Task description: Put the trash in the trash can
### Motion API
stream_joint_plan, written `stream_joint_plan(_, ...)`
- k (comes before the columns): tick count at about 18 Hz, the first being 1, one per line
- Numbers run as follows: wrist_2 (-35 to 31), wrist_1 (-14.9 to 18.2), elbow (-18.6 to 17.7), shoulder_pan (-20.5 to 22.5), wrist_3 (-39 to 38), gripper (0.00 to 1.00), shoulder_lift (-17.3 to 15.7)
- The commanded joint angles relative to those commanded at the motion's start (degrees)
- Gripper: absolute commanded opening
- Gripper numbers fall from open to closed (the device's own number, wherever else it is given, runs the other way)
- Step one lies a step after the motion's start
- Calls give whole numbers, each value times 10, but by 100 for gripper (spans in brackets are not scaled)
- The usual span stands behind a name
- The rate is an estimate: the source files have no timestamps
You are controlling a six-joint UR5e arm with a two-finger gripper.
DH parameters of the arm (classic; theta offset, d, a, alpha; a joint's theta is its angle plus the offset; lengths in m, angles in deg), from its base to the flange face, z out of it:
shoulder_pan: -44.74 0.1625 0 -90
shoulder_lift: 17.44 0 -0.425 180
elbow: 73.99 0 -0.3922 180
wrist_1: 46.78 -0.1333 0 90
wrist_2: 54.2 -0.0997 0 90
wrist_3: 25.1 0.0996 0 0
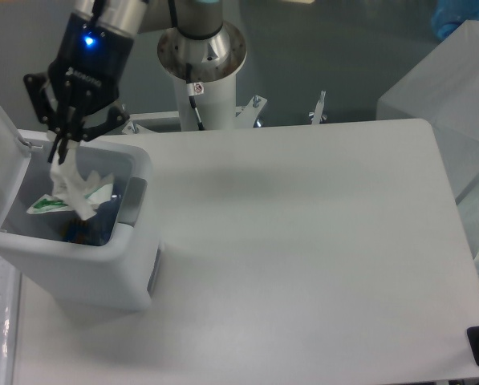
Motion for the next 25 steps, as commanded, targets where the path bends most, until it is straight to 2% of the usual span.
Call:
stream_joint_plan(1,0,1,-1,-3,8,39,0)
stream_joint_plan(2,0,0,-3,-6,23,73,0)
stream_joint_plan(3,-1,1,-4,-6,40,91,-1)
stream_joint_plan(4,-1,1,-6,-6,49,98,-1)
stream_joint_plan(10,-3,-1,11,3,49,100,8)
stream_joint_plan(13,-3,-2,22,60,51,100,19)
stream_joint_plan(17,-5,-1,28,133,103,100,46)
stream_joint_plan(22,-7,-1,66,206,147,100,112)
stream_joint_plan(25,-33,0,88,225,189,100,155)
